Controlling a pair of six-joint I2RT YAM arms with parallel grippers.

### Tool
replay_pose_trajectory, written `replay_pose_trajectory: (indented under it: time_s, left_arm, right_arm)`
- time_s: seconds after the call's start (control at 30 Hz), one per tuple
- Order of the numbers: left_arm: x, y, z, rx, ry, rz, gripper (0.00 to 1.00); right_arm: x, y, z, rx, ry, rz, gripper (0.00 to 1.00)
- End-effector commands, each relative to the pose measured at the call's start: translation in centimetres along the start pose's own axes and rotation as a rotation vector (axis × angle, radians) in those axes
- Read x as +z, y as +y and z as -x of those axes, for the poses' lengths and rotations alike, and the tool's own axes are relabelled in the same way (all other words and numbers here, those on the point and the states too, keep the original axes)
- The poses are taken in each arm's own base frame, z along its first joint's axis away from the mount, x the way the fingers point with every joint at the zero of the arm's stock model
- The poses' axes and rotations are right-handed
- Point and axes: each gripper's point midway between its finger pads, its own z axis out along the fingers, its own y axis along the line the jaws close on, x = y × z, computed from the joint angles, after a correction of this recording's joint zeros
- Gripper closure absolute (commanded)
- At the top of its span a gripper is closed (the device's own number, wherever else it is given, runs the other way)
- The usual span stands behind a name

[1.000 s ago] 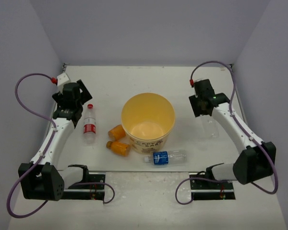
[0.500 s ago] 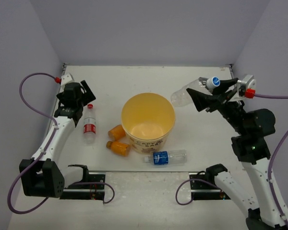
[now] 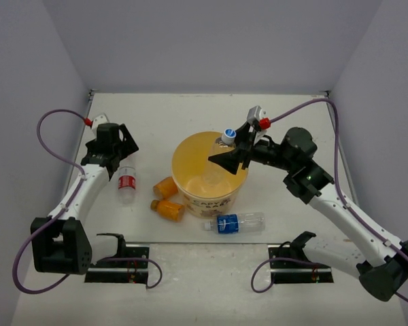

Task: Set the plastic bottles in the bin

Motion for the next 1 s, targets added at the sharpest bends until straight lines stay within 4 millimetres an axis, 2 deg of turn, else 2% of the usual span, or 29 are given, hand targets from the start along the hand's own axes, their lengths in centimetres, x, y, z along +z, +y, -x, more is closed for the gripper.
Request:
replay_pose_trajectory:
  time_s: [0.0, 0.03, 0.1, 0.27, 0.43, 0.6, 0.67, 0.73, 0.87, 0.97]
  left_arm:
    - [0.9, 0.5, -1.1, -0.010, 0.048, 0.036, 0.00]
    - [1.0, 0.5, -1.2, -0.010, 0.055, 0.040, 0.00]
    - [1.1, 0.7, -1.5, -0.009, 0.065, 0.049, 0.00]
    - [1.4, 0.8, -2.1, -0.012, 0.079, 0.059, 0.00]
    - [2.1, 1.0, -2.8, -0.005, 0.099, 0.073, 0.00]
    - [2.4, 1.4, -3.2, -0.002, 0.102, 0.092, 0.00]
    - [2.6, 1.5, -3.4, -0.001, 0.105, 0.096, 0.00]
    - [3.0, 1.6, -3.7, 0.000, 0.110, 0.101, 0.00]
    - [3.8, 1.7, -4.5, 0.004, 0.136, 0.117, 0.00]
    - [4.3, 2.3, -4.9, 0.010, 0.141, 0.151, 0.00]
  right_arm:
    - [-0.6, 0.0, 1.6, -0.051, -0.040, -0.040, 0.28]
    - [-0.8, 0.0, 1.7, -0.049, -0.040, -0.049, 0.22]
    - [-1.0, -0.1, 2.0, -0.048, -0.039, -0.068, 0.01]
    - [-1.9, -2.3, 2.7, -0.034, -0.012, -0.225, 0.01]
    - [-3.5, -4.6, 4.6, -0.007, -0.086, -0.407, 0.01]
    - [-7.2, -7.9, 6.5, 0.029, -0.186, -0.691, 0.01]
    - [-8.3, -8.6, 6.6, 0.050, -0.211, -0.762, 0.01]
    - [-10.8, -9.8, 7.3, 0.063, -0.267, -0.889, 0.01]
    - [-13.8, -12.0, 6.0, 0.130, -0.271, -1.037, 0.01]
    - [-15.6, -13.7, 3.0, 0.282, -0.235, -1.116, 0.01]
